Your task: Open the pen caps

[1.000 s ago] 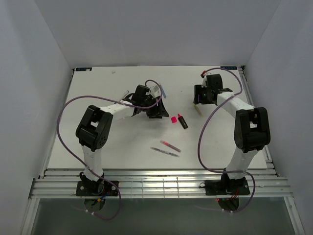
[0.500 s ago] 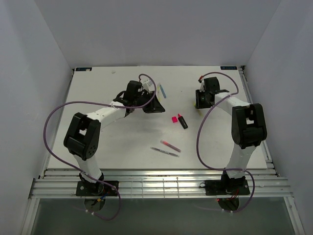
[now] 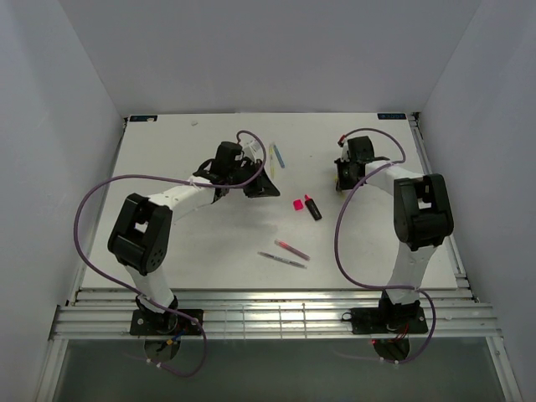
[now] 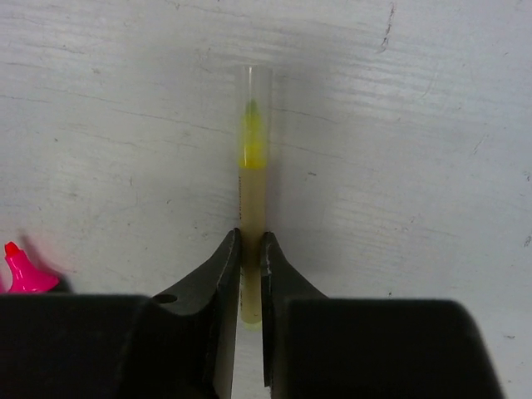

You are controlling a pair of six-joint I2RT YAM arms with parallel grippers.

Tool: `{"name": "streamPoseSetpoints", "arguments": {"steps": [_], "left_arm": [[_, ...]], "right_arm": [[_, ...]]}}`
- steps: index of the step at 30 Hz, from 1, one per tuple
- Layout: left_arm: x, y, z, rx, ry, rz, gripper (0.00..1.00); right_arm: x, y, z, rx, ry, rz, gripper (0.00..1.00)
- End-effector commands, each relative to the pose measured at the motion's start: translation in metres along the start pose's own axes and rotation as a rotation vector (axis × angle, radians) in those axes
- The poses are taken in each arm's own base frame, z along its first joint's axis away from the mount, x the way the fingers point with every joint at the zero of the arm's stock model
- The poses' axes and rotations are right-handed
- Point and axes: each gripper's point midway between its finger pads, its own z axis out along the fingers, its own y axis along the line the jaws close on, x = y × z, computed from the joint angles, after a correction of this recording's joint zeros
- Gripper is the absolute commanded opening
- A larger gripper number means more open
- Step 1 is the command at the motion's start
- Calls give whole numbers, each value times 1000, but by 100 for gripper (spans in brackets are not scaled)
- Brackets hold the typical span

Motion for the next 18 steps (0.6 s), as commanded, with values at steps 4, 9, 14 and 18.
{"name": "streamPoseSetpoints", "arguments": {"steps": [4,9,14,18], "left_arm": [[-17,-40,-17,148,-51,3,7],[-18,-54,-18,227,-51,-24,19],[-22,-58,-16,250,-58,-40,43],[-26,-58,-12,247,-70,-54,48]], "right_arm": [[1,38,-30,-95,-45,-23,8],[-10,96,-82,-265,-134,-47,8],[16,144,-118,-438,-144,-95,8],[27,165,-141,-536,-165,-101,8]]}}
